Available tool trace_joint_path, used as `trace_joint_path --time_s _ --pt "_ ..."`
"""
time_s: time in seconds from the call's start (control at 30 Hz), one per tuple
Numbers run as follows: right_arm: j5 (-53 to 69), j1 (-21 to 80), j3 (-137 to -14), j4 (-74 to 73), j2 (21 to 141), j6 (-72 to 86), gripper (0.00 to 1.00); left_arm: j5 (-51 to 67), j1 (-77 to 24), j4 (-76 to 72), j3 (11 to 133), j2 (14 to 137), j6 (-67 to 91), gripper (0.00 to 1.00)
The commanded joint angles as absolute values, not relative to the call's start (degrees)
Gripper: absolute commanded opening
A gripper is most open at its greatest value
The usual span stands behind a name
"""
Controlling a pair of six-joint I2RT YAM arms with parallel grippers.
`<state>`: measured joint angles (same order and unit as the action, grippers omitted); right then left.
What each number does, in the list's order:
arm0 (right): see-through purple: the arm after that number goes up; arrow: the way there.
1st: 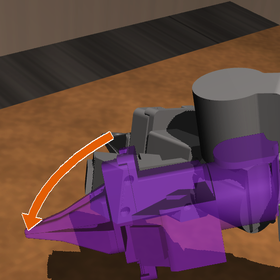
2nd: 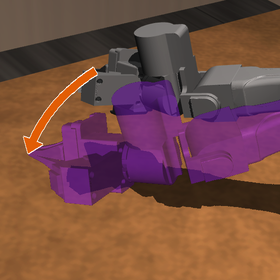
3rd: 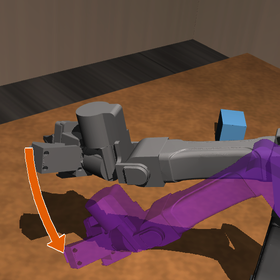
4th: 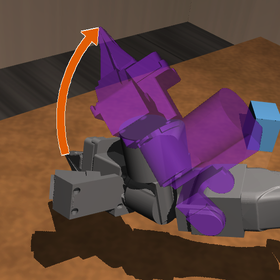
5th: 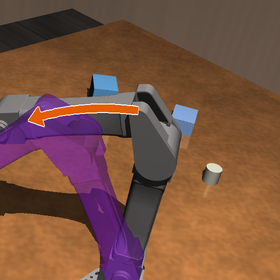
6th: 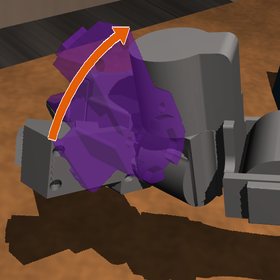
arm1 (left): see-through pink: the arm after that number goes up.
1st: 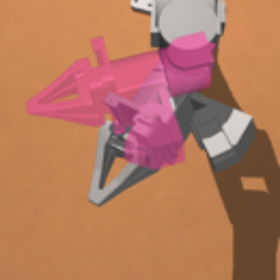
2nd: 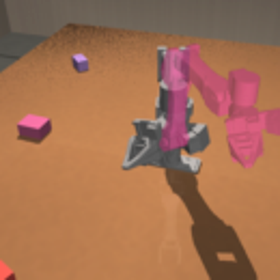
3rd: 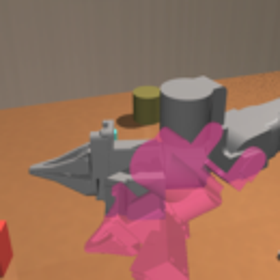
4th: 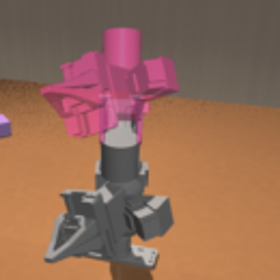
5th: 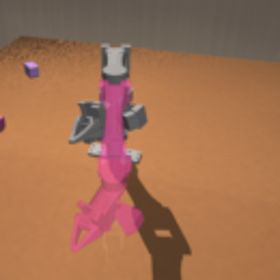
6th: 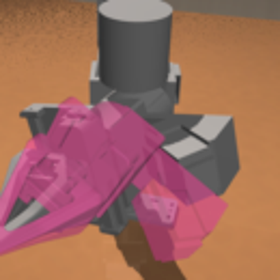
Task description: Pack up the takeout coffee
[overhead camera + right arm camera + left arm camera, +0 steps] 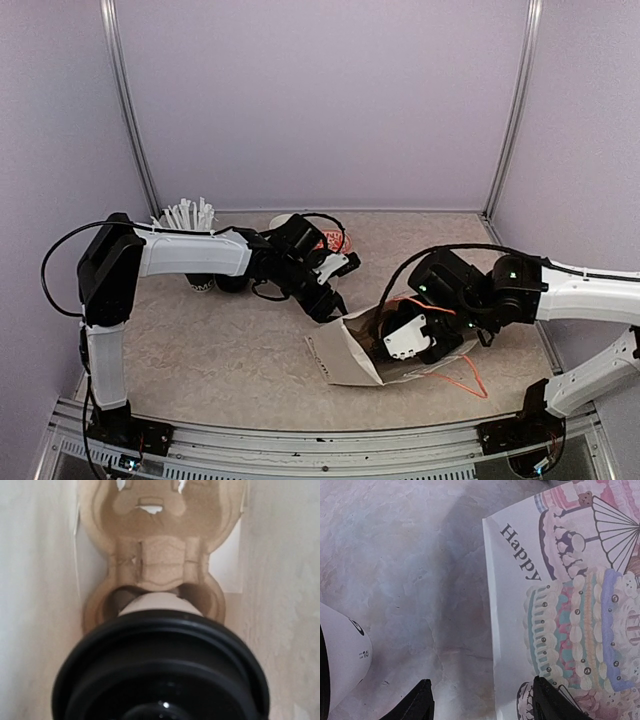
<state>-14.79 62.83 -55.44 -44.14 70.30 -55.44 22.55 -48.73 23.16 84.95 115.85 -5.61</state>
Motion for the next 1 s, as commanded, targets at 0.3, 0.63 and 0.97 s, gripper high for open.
trace_joint_path --time_s 0.3,0.63,0.97 --pt "-1.5 59.6 -73.4 -64.4 84.3 -46.9 0.51 23.6 -47.2 19.6 78.5 109.2 -3.9 0.67" --pt "7.4 59.2 -82.7 -76.4 93.3 -44.2 0.50 19.6 -46.6 18.4 71.7 101.2 -1.8 0.66" --pt "9.7 57.5 -80.4 -75.7 97.6 -48.4 0.50 16.2 -46.5 19.1 69.5 95.1 -0.3 0.67"
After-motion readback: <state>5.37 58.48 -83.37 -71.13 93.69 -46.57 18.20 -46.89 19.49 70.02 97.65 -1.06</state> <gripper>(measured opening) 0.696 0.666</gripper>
